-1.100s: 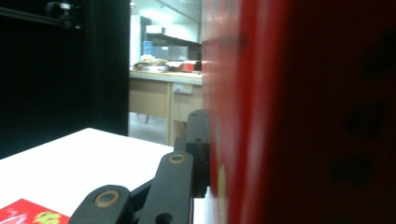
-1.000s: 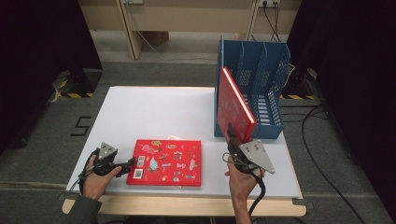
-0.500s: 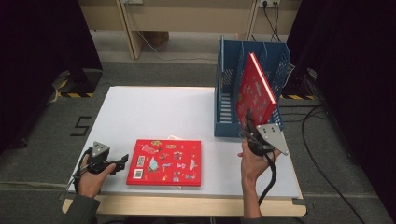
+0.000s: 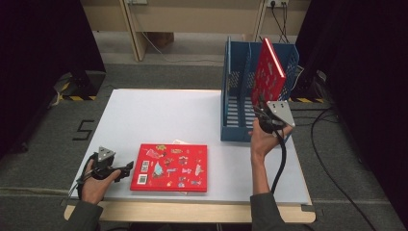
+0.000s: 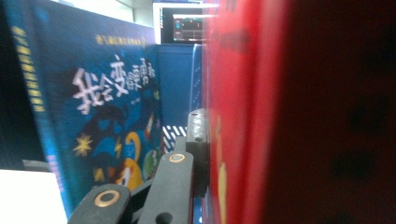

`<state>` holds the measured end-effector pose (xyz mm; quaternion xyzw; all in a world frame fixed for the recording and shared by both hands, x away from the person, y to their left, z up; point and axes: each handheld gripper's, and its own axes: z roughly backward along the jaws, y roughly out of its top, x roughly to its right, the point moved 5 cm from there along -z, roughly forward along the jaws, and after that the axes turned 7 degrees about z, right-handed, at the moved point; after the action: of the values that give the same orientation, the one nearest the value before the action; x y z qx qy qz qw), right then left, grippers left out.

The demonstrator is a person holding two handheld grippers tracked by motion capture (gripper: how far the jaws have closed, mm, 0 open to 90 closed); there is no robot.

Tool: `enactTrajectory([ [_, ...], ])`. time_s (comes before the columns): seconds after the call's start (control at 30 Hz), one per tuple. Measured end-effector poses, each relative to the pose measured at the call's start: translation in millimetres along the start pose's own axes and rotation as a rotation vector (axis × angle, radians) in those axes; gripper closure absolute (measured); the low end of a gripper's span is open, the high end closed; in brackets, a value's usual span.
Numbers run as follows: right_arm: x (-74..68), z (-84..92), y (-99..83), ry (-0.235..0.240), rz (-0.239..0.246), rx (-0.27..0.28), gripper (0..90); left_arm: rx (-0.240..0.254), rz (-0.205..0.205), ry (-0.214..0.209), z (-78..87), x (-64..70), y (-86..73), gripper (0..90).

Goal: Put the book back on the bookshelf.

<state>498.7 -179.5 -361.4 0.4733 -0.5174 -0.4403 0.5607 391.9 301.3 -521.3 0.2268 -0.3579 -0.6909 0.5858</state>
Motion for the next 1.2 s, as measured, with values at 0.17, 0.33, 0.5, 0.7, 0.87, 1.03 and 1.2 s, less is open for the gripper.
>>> enactTrajectory([
  [0.17, 1.5, -19.4, -5.1, -0.007, -0.007, -0.027, 79.5, 0.003, 0.008, -0.003, 1.0, 0.2, 0.4, 16.5],
  [0.33, 0.5, -37.4, -10.7, -0.005, -0.024, -0.056, 79.5, 0.003, 0.008, -0.008, 1.5, 0.1, 0.0, 16.5],
  [0.5, -6.0, -57.1, -10.2, 0.001, -0.014, -0.091, 79.4, -0.001, 0.007, -0.012, 1.6, 0.1, -0.3, 16.5],
  [0.7, -9.8, -76.2, -14.2, -0.003, -0.011, -0.129, 79.4, 0.001, 0.008, -0.013, 1.8, 0.2, -0.6, 16.5],
  [0.87, -10.1, -88.7, -21.6, -0.006, -0.015, -0.155, 79.4, 0.004, 0.01, -0.019, 2.5, 1.4, -1.2, 16.6],
  [1.03, -11.8, -101.0, -25.2, -0.011, -0.011, -0.188, 79.3, 0.008, 0.011, -0.019, 2.4, 1.6, -1.4, 16.7],
  [1.2, -14.1, -106.8, -28.2, -0.005, -0.026, -0.221, 79.2, -0.001, 0.004, -0.025, 2.1, 3.5, -2.1, 16.7],
])
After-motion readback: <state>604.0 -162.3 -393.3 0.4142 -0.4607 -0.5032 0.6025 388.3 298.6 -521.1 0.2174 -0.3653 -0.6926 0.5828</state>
